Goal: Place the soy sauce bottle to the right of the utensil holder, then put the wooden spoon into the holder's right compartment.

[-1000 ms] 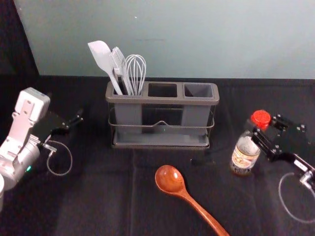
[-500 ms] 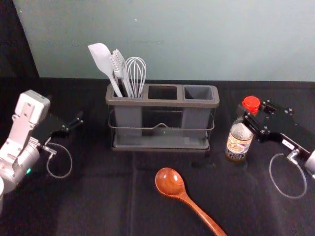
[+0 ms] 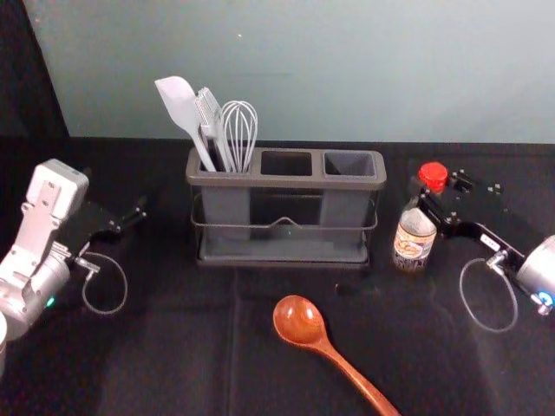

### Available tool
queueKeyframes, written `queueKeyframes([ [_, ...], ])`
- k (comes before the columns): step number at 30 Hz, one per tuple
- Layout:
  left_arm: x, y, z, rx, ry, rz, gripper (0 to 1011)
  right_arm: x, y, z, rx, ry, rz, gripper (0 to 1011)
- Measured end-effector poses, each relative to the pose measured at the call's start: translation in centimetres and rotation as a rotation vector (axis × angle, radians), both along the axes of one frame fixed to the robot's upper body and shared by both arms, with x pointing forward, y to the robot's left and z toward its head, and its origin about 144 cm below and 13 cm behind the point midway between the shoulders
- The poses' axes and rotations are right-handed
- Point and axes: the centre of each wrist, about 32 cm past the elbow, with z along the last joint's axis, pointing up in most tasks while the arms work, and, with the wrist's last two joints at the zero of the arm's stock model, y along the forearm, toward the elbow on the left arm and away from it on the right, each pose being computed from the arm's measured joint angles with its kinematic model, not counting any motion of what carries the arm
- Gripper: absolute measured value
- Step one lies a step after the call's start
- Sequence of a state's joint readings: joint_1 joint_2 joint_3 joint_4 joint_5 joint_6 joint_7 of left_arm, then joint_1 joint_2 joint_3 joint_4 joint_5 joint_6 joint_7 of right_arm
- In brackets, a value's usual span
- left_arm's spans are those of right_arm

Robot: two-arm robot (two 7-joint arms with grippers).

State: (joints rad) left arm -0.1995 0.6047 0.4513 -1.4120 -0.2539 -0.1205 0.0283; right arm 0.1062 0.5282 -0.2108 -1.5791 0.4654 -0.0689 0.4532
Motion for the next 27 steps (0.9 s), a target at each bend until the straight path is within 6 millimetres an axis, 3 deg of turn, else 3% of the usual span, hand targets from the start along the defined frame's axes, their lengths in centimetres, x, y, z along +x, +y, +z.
queueKeyframes([
  [27,0.0,0.0,0.0,0.0,0.0,0.0,1005,2.6,1.2,-1.1,0.033,0.002,-0.016,382],
])
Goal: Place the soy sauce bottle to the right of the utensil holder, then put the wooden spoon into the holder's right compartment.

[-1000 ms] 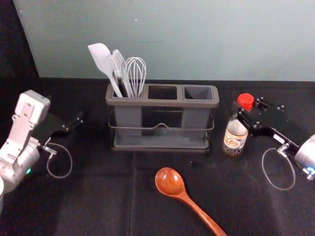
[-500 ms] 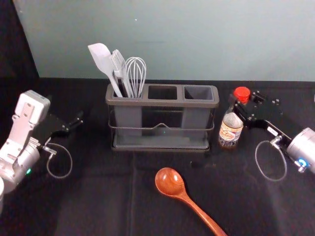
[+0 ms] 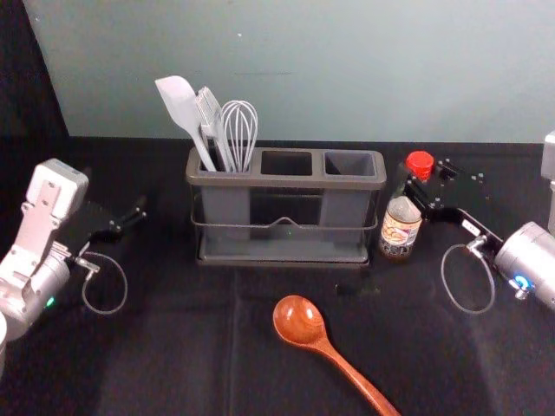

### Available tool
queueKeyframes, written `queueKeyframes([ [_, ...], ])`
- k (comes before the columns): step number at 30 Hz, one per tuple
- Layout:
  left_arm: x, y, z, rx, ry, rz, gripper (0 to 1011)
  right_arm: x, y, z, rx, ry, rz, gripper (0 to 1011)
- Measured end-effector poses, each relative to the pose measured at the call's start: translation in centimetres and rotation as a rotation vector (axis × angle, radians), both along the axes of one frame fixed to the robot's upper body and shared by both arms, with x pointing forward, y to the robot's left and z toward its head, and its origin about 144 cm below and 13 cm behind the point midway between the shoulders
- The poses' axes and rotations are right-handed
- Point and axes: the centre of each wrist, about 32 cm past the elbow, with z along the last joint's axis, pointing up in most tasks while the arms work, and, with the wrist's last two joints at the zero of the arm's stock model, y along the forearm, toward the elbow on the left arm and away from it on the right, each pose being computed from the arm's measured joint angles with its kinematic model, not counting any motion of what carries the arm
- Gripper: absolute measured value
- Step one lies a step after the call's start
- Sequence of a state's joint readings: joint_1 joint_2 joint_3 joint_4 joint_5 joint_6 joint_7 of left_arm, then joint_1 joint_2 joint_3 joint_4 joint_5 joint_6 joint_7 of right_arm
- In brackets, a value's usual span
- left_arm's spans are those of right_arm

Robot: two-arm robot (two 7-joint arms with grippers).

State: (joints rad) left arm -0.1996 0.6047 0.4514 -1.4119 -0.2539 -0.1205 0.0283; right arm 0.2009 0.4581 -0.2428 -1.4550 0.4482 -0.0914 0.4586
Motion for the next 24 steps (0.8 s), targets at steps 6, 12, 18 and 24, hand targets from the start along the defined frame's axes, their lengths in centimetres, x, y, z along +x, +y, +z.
queueKeyframes([
  [6,0.0,0.0,0.0,0.0,0.0,0.0,1005,0.32,0.21,-0.2,0.005,0.002,0.001,382],
  [12,0.0,0.0,0.0,0.0,0.0,0.0,1005,0.54,0.38,-0.35,0.004,0.002,0.003,382],
  [18,0.0,0.0,0.0,0.0,0.0,0.0,1005,0.81,0.49,-0.48,0.002,0.002,0.001,382],
  [24,0.0,0.0,0.0,0.0,0.0,0.0,1005,1.0,0.53,-0.51,0.004,0.0,-0.003,382],
])
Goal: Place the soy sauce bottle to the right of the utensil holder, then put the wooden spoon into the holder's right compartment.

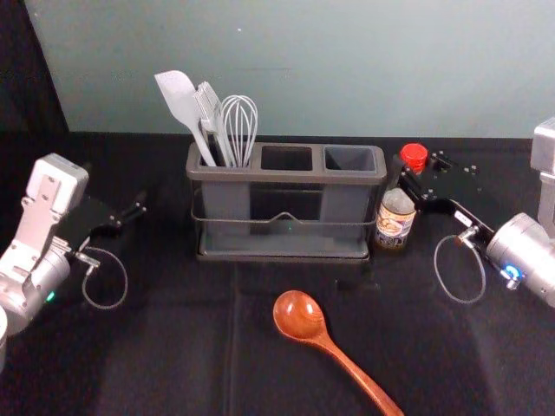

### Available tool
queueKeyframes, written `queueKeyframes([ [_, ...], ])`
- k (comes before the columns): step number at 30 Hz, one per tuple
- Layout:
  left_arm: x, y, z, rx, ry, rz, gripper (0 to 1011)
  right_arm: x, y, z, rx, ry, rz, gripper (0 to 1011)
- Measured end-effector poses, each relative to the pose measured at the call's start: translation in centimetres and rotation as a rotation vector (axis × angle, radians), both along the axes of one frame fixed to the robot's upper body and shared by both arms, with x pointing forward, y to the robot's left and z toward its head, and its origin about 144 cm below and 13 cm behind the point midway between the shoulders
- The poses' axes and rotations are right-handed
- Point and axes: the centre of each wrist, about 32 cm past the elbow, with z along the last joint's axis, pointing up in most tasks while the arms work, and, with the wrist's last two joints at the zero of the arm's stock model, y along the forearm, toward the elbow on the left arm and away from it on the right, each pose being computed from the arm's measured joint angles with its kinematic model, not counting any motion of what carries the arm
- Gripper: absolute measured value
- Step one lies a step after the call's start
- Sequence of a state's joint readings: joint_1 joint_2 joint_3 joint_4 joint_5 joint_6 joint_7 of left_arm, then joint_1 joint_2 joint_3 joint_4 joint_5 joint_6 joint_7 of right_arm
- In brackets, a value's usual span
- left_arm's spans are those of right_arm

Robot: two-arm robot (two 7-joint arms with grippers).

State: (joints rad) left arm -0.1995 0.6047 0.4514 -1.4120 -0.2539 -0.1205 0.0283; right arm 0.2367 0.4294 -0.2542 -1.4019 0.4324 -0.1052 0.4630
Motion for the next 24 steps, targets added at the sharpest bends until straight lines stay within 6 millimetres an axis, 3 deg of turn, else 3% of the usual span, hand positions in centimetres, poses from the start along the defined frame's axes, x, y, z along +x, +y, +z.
queueKeyframes([
  [16,0.0,0.0,0.0,0.0,0.0,0.0,1005,0.33,-0.2,-0.16,0.005,0.018,-0.008,383],
  [20,0.0,0.0,0.0,0.0,0.0,0.0,1005,0.34,-0.22,-0.15,0.009,0.019,-0.009,470],
  [24,0.0,0.0,0.0,0.0,0.0,0.0,1005,0.35,-0.23,-0.1,0.017,0.017,-0.01,634],
])
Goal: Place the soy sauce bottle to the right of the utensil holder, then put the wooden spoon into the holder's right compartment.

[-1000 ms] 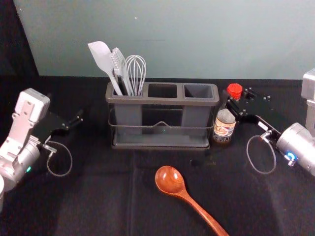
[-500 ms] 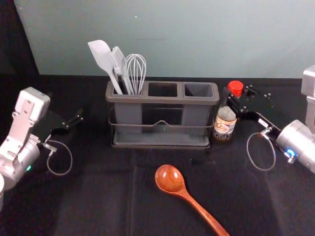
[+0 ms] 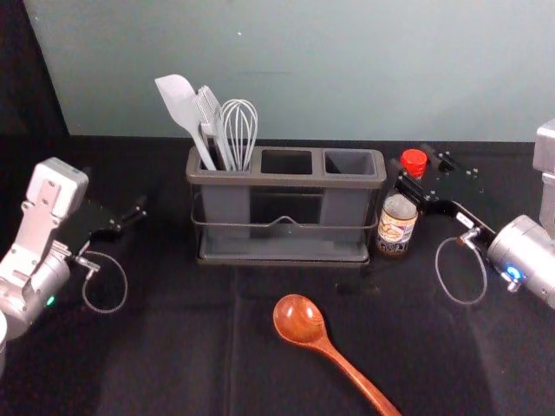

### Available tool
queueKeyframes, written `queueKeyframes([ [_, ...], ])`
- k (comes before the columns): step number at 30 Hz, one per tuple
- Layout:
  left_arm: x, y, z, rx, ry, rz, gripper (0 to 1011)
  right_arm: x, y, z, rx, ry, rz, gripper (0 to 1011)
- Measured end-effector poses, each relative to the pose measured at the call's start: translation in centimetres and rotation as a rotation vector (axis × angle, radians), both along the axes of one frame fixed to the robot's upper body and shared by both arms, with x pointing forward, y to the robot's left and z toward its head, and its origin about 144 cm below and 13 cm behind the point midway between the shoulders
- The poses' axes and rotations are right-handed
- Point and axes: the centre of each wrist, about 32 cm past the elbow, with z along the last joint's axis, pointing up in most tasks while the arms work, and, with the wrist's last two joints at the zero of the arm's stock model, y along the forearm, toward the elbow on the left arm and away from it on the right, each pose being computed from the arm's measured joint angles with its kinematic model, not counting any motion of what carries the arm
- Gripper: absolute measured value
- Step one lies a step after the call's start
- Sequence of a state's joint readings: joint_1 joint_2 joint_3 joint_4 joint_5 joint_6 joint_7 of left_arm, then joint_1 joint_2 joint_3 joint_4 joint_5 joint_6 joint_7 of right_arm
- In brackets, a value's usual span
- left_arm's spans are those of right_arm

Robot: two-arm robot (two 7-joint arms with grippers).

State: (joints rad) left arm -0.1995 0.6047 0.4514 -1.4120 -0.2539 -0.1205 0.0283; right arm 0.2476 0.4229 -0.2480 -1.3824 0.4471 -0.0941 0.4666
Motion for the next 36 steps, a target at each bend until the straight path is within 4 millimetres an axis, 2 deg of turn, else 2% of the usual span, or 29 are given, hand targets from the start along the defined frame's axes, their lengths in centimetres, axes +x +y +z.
queueKeyframes([
  [7,0.0,0.0,0.0,0.0,0.0,0.0,1005,-0.2,0.0,1.2,0.002,-0.029,0.002,810],
  [8,0.0,0.0,0.0,0.0,0.0,0.0,1005,-0.4,-0.1,1.7,0.0,-0.037,-0.003,866],
  [10,0.0,0.0,0.0,0.0,0.0,0.0,1005,-0.6,-0.2,2.2,-0.002,-0.045,-0.005,894],
  [11,0.0,0.0,0.0,0.0,0.0,0.0,1005,-0.8,-0.2,2.6,-0.004,-0.053,-0.01,948],
  [14,0.0,0.0,0.0,0.0,0.0,0.0,1005,-1.2,-0.2,3.3,-0.01,-0.061,-0.015,1000],
  [20,0.0,0.0,0.0,0.0,0.0,0.0,1005,-2.9,0.2,4.9,-0.042,-0.066,-0.011,1002],
  [27,0.0,0.0,0.0,0.0,0.0,0.0,1005,-4.9,1.1,5.8,-0.089,-0.037,0.028,1003],
  [36,0.0,0.0,0.0,0.0,0.0,0.0,1005,-7.0,3.1,6.2,-0.234,0.165,0.168,1002],
])
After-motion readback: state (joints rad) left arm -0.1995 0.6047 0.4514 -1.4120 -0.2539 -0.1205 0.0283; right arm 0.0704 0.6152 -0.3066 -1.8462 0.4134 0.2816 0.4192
